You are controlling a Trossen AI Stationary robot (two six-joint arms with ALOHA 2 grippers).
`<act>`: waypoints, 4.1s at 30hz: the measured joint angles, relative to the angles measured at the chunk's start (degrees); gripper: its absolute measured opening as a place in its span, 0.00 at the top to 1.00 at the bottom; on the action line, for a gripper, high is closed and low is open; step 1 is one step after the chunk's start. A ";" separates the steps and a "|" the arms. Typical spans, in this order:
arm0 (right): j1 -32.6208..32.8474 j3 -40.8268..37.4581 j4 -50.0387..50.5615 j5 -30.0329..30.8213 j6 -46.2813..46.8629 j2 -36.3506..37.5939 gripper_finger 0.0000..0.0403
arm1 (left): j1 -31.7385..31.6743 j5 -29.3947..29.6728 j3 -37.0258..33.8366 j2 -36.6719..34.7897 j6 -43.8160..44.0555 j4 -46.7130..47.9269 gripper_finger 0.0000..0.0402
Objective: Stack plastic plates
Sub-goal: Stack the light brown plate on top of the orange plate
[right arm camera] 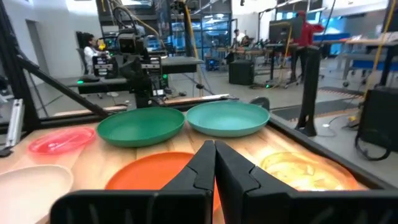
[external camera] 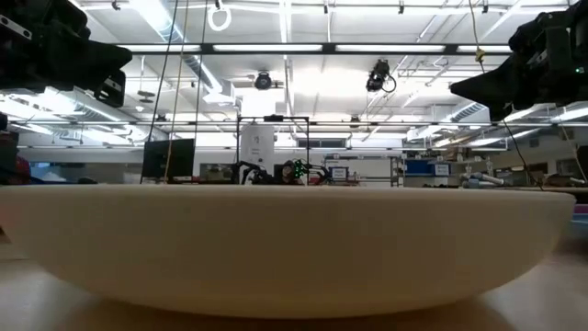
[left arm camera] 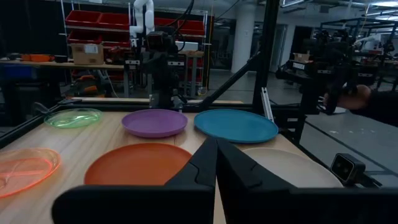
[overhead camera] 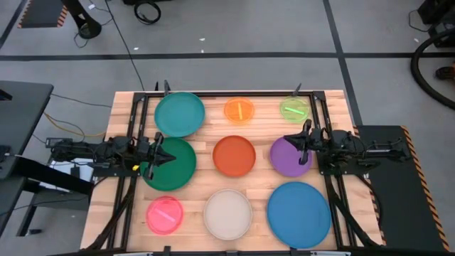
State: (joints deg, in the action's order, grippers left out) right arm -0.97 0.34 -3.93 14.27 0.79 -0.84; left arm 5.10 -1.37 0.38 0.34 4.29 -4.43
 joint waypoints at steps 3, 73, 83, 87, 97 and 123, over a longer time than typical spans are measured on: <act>0.00 0.01 -1.88 0.69 -0.80 0.00 0.96 | 0.02 0.01 -0.02 0.00 0.00 0.00 0.97; 40.99 81.60 17.74 -3.40 5.27 -113.36 0.45 | 0.01 -0.01 -0.01 0.02 0.00 -0.03 0.97; 41.87 85.73 27.78 -4.64 -2.48 -117.56 0.47 | 0.00 0.00 -0.01 0.00 0.00 -0.04 0.97; 42.21 85.77 28.16 -3.56 -5.80 -118.07 0.47 | 0.00 0.00 -0.01 0.01 0.00 0.05 0.97; 40.90 85.11 31.11 -1.83 -8.89 -119.97 0.49 | 0.00 0.02 0.00 0.13 0.01 -0.03 0.97; 40.76 84.52 33.53 1.26 -16.25 -119.82 0.95 | 0.00 0.01 -0.01 0.17 0.00 -0.04 0.97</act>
State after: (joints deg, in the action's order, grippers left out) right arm 39.79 84.85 29.60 15.53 -15.46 -120.66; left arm 5.10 -1.37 0.38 0.51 4.29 -4.47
